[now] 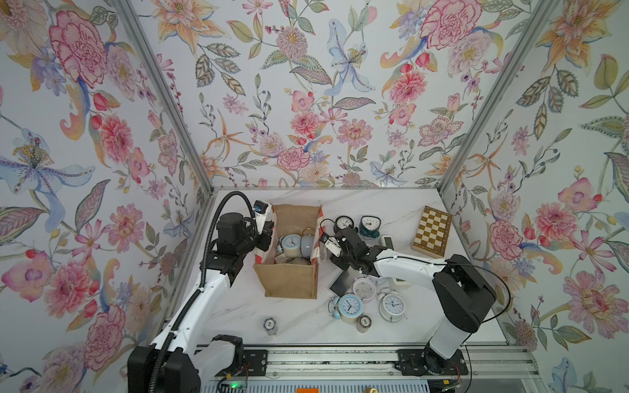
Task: Put the alarm clock into the canvas bag
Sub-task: Pick up the alarm from the center of the board, then place the alarm at the canvas bag.
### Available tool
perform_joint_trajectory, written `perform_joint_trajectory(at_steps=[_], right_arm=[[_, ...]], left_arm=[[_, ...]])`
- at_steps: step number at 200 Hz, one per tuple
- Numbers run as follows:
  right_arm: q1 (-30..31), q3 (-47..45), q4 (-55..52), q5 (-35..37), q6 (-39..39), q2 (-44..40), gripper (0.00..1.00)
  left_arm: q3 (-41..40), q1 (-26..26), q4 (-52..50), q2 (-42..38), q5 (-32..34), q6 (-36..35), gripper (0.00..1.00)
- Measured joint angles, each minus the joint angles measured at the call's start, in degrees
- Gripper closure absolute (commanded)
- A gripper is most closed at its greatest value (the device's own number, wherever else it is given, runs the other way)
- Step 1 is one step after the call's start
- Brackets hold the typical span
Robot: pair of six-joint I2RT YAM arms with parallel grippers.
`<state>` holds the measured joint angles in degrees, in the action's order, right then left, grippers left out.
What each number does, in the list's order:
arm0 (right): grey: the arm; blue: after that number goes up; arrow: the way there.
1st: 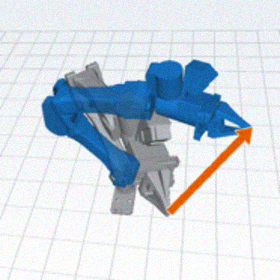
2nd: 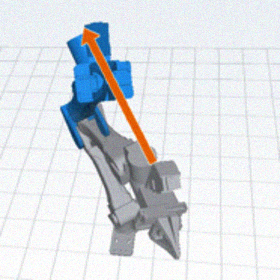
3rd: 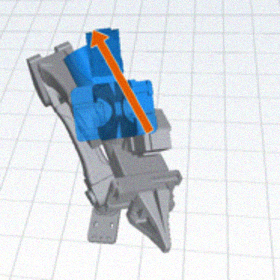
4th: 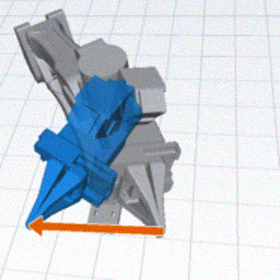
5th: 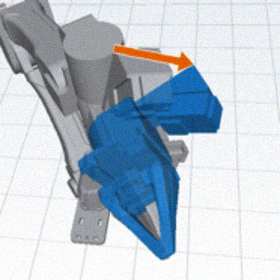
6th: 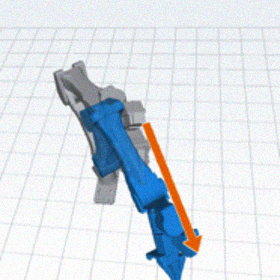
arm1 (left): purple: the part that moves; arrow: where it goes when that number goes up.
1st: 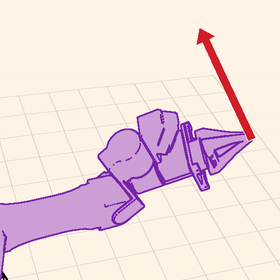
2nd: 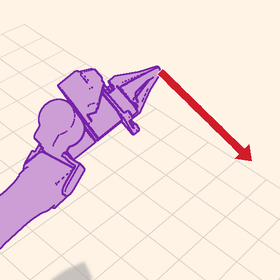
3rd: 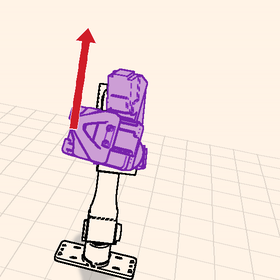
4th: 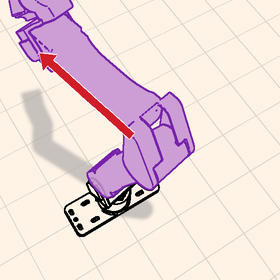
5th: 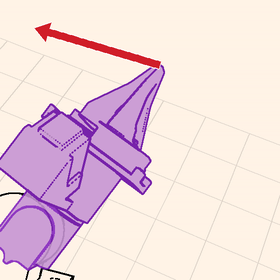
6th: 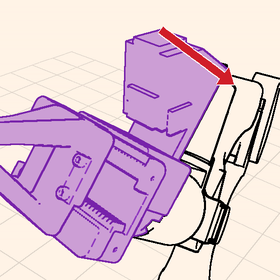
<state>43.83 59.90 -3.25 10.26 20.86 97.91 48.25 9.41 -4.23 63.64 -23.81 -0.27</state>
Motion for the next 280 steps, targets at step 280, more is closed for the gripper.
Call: perform_joint_trajectory(at_steps=[280], right_arm=[[0.26,11.87,-4.63,-18.56,1.31,-24.37,0.80]], left_arm=[[-0.24,0.00,0.02,-0.76,0.48,0.04,0.92]])
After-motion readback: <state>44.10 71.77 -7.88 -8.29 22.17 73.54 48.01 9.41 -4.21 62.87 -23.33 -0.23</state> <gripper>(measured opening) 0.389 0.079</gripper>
